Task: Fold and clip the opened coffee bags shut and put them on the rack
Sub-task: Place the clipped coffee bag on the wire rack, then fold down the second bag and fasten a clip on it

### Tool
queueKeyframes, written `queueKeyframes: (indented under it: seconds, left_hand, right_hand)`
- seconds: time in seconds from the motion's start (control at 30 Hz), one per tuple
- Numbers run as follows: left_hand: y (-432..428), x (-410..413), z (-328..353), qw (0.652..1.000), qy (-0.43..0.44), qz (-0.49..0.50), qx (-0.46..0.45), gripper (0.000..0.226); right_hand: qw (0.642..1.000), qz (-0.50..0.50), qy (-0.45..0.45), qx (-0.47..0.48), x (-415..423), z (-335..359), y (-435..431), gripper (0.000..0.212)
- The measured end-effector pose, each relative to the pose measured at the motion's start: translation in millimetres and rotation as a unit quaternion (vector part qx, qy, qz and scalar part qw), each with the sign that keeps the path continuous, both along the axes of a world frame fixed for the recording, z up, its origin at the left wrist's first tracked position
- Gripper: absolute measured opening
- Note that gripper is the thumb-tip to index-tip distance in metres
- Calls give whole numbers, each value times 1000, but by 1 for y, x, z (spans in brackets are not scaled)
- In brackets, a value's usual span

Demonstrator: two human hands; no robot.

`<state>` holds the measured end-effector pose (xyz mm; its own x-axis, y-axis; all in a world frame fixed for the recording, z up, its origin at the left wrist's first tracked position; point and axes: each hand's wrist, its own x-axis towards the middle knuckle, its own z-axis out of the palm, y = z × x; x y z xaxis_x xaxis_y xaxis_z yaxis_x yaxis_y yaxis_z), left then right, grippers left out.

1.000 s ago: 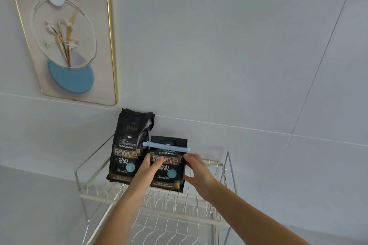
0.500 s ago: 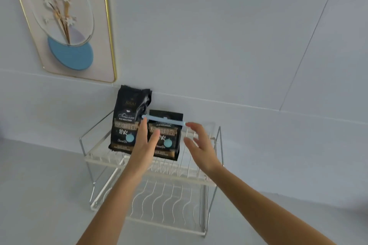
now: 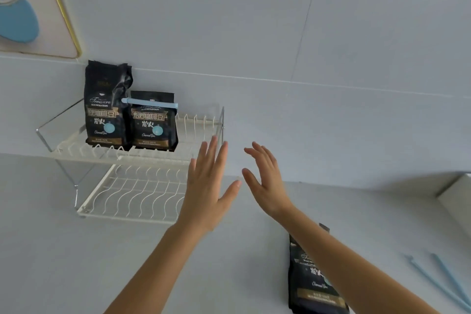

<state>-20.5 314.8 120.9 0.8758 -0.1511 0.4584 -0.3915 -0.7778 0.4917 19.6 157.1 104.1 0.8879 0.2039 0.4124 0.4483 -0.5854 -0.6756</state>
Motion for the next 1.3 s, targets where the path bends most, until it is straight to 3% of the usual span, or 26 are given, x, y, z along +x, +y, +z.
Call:
queueKeyframes:
  seconds: [0.13, 0.27, 0.43, 0.57, 0.7, 0.87, 1.03, 1.17, 1.3]
  left_hand:
    - [-61, -12, -45, 997, 66, -29, 6, 75]
    - [-112, -16, -92, 973, 227, -23, -44, 74]
    - [-162, -36, -148, 852, 496, -8, -167, 75]
    - [-181, -40, -171, 784, 578, 53, -219, 67]
    - [-203, -48, -177, 710, 628, 52, -315, 48]
    - [-215, -59, -176, 711, 583, 120, -374, 48]
    - [-227, -74, -173, 710, 579, 115, -385, 52]
    - [-245, -79, -164, 746, 541, 107, -372, 18]
    - [-258, -82, -156, 784, 478, 113, -381, 21]
  right_hand:
    - [997, -51, 61, -1, -20, -36, -76, 41]
    - [973, -123, 193, 16, -46, -75, -151, 40]
    - [907, -139, 392, 70, -85, -123, -223, 39]
    - [860, -131, 487, 77, -109, -140, -250, 47]
    - [815, -98, 554, 139, -123, -148, -258, 44]
    - [766, -84, 593, 231, -129, -158, -261, 37]
    - [767, -84, 604, 201, -126, -158, -277, 36]
    - [802, -66, 570, 164, -126, -158, -288, 26]
    - [869, -77, 474, 118, -130, -156, -295, 11]
